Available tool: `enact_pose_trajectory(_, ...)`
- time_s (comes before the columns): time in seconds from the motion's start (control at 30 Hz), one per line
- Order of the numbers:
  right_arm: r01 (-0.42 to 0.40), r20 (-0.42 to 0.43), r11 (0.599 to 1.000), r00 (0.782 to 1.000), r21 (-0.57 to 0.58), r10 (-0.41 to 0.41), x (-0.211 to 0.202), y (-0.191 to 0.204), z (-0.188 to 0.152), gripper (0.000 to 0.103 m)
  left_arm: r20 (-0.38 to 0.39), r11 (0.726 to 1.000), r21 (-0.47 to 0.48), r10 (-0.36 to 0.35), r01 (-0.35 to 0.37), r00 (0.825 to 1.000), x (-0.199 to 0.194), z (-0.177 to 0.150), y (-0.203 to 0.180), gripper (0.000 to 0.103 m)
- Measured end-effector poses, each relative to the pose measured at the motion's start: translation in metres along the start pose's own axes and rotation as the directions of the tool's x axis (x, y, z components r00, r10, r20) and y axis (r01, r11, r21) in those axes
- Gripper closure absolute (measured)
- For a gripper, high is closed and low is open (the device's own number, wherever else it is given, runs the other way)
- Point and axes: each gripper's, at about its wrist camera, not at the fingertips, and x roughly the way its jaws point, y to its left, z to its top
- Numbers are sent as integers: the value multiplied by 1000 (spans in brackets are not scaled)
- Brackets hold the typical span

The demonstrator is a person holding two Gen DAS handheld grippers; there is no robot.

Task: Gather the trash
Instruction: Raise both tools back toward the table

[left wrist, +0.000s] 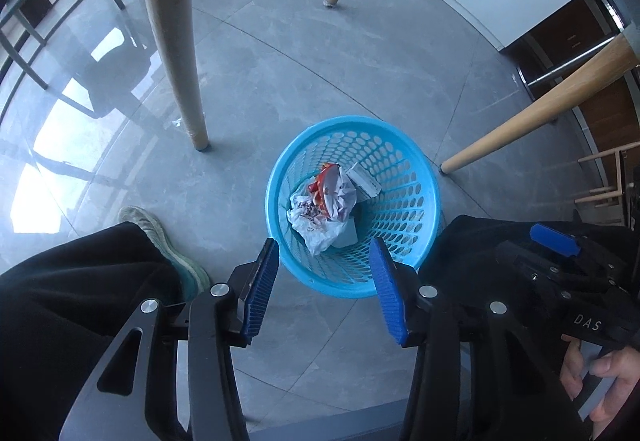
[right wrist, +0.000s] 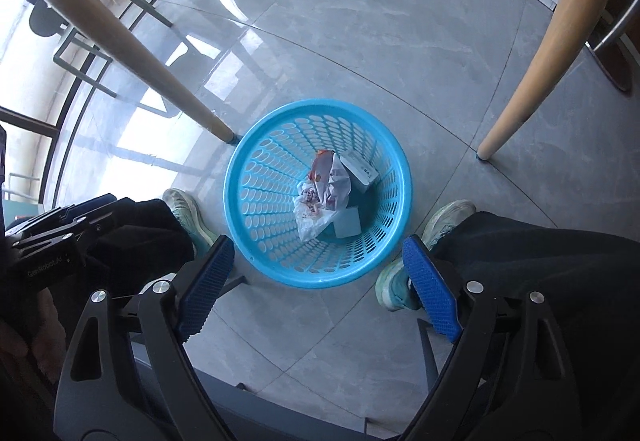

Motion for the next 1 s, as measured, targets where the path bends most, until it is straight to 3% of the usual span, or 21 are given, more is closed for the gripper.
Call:
enact_pose_trajectory(0.4, -2, 106, 1000, 994, -12, 3, -71, -13, -35, 15, 111, 995, 104, -1, -11, 994, -69, -39, -32, 44)
enact_pose_trajectory(0.63, 1, 183, 999, 983, -47, 8, -124, -10, -67, 11, 197, 988, 152, -7, -23, 980, -110, -58, -45, 40)
enact_pose_trajectory(0.83, -6, 283, 998, 959, -58, 22, -177, -11, -83, 10, 276, 979, 204, -31, -27, 961, -144, -72, -55, 34)
enact_pose_trajectory(1.0, -16, 384, 998, 923, -54, 36, -225, -14, -103, 9, 350, 965, 261, -63, -33, 935, -176, -82, -62, 29)
